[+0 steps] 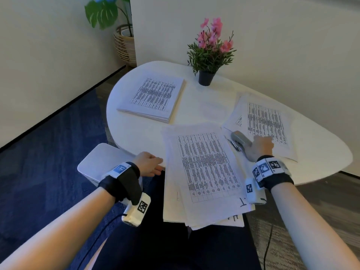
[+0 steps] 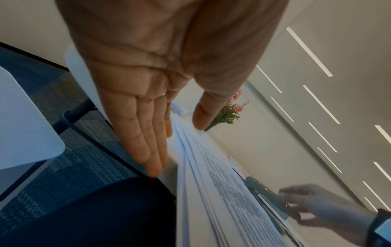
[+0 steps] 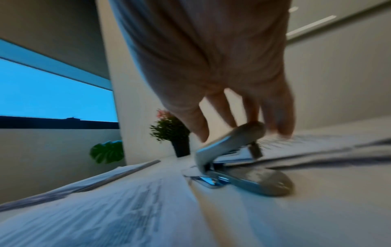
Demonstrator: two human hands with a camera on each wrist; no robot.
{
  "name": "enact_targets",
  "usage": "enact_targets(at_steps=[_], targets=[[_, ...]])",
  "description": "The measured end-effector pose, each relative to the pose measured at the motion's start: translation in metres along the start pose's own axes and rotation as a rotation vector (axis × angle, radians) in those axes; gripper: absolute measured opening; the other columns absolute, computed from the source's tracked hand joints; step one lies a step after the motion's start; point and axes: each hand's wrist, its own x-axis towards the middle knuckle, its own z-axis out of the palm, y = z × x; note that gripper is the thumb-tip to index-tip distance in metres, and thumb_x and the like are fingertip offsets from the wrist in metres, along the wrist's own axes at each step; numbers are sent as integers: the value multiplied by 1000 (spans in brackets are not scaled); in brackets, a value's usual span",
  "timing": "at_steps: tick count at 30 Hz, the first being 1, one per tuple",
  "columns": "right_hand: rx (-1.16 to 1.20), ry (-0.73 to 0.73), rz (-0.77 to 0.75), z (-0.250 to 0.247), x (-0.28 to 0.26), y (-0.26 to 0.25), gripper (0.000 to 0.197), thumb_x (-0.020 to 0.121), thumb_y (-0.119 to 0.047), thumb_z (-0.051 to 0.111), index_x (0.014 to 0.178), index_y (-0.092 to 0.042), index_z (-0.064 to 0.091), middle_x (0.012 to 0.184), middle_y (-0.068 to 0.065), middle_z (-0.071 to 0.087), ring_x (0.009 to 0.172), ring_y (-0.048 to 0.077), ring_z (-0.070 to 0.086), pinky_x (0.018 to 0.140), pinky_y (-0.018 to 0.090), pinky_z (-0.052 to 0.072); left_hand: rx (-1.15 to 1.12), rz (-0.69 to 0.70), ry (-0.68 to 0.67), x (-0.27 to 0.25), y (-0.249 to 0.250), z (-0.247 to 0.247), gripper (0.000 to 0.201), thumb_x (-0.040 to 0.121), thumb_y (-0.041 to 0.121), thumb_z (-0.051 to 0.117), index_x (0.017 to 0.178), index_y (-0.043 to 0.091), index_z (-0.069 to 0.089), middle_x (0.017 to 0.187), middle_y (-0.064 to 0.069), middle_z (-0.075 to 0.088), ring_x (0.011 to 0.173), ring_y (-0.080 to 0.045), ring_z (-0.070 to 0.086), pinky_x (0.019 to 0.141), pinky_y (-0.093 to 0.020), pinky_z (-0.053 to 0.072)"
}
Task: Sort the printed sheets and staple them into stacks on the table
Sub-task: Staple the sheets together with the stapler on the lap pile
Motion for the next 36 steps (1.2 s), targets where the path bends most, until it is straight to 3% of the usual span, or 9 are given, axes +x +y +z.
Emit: enact_targets(at_steps=[3, 5, 9, 12, 19, 25, 28, 32, 36], targets=[[108, 198, -170, 2, -14, -15, 23, 91, -18, 57, 111, -7, 58, 114, 14, 47, 102, 30, 47, 88, 36, 43, 21, -24, -41, -5, 7, 10, 35, 96, 23, 54, 117, -5, 51, 116, -21, 63, 94, -25, 62, 86, -34, 50], [88, 45, -252, 8, -18, -22, 12, 90, -25, 57, 98, -16, 57, 101, 5, 53, 91, 25, 54, 90, 33, 44, 32, -7, -14, -6, 13, 17, 37, 93, 22, 60, 116, -5, 51, 114, -21, 63, 94, -25, 62, 86, -34, 52], [-228, -424, -202, 12, -26, -25, 61, 88, -52, 56, 129, -8, 51, 132, 8, 53, 118, 25, 52, 95, 33, 43, -12, 69, 49, -7, 30, 29, 72, 87, 23, 68, 141, -5, 29, 123, -21, 52, 92, -26, 60, 79, -35, 53], [-211, -447, -179, 14, -31, -25, 68, 84, -53, 60, 130, -4, 51, 134, 15, 52, 111, 29, 59, 93, 37, 50, 229, 172, -9, -6, 41, 34, 46, 87, 35, 66, 118, 4, 56, 114, -11, 63, 94, -23, 65, 84, -40, 56], [247, -541, -50, 7, -31, -29, 80, 86, -46, 63, 145, -4, 29, 138, 14, 44, 110, 28, 55, 86, 41, 55, 722, 411, 132, -11, 70, 33, 28, 90, 21, 60, 110, 4, 51, 115, -11, 56, 101, -28, 55, 80, -33, 44], [868, -381, 5, -17, -16, -30, 103, 80, -62, 60, 143, 7, 18, 107, 12, 57, 93, 23, 60, 80, 44, 52, 456, 537, 290, -12, 94, 1, 40, 95, 18, 54, 132, 5, 43, 133, -13, 51, 121, -31, 50, 99, -38, 42], [1152, -375, 60, -32, -18, -40, 113, 50, -68, 82, 136, -14, 30, 123, 20, 56, 97, 29, 63, 76, 39, 53, 261, 665, 336, -16, 103, -11, 32, 97, 17, 51, 128, 15, 47, 122, -4, 59, 111, -22, 56, 93, -38, 47], [1285, -77, -151, -53, -32, -65, 33, 78, -25, 76, 104, -15, 59, 105, 2, 69, 95, 17, 67, 81, 35, 55, 53, 793, 319, -20, 120, -9, 37, 97, 16, 49, 133, 20, 42, 121, 6, 56, 112, -14, 55, 94, -30, 45], [1365, 67, -290, -66, -33, -75, 25, 82, -17, 71, 106, -16, 63, 99, -5, 69, 92, 11, 66, 73, 25, 53, -187, 873, 313, -19, 139, -4, 35, 94, 16, 56, 125, 13, 41, 111, 7, 57, 93, 5, 57, 72, -9, 46]])
